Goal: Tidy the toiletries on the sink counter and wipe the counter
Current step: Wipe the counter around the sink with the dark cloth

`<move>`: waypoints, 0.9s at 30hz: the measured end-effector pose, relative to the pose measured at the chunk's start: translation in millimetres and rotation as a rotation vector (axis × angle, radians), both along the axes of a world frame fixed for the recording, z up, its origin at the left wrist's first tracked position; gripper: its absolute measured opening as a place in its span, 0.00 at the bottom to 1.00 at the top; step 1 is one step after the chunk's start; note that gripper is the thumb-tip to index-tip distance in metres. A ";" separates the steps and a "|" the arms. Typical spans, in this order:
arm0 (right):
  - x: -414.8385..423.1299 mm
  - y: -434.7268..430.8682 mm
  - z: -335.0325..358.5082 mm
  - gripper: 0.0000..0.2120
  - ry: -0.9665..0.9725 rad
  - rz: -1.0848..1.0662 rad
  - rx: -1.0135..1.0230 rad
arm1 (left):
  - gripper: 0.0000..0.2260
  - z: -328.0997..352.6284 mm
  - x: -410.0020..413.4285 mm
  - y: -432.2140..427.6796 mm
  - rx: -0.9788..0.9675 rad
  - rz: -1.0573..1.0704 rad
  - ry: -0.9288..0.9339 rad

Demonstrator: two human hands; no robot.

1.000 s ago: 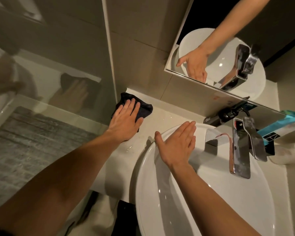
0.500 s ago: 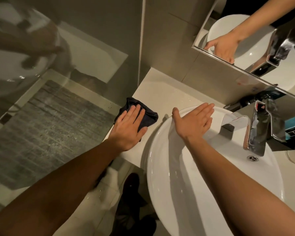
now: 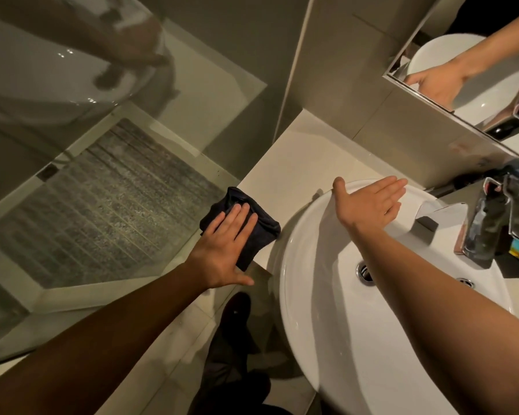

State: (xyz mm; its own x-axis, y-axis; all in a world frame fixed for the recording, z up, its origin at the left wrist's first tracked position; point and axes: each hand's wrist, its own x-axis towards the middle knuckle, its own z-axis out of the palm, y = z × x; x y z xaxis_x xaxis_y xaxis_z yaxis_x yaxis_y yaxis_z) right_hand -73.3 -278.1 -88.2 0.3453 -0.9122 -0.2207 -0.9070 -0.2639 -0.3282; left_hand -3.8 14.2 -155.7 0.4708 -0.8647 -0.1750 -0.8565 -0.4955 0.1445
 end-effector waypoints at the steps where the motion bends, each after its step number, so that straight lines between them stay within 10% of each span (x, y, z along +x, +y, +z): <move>1: -0.3 0.4 -0.8 0.56 0.000 -0.003 0.000 | 0.59 0.5 -2.2 2.7 0.007 0.001 -0.024; 8: 0.5 4.1 -3.0 0.57 0.002 -0.012 -0.004 | 0.36 11.1 -13.8 31.3 -0.092 0.004 0.066; 15: -5.7 9.4 0.4 0.57 0.037 0.012 0.047 | 0.21 79.8 -2.6 51.5 -0.319 0.588 1.164; 20: -2.3 14.1 8.2 0.55 0.044 0.043 0.067 | 0.24 113.6 29.4 25.2 -0.658 0.919 1.452; 27: 5.8 16.9 13.7 0.55 0.047 0.051 0.062 | 0.31 155.6 116.3 -118.6 -0.844 0.741 1.515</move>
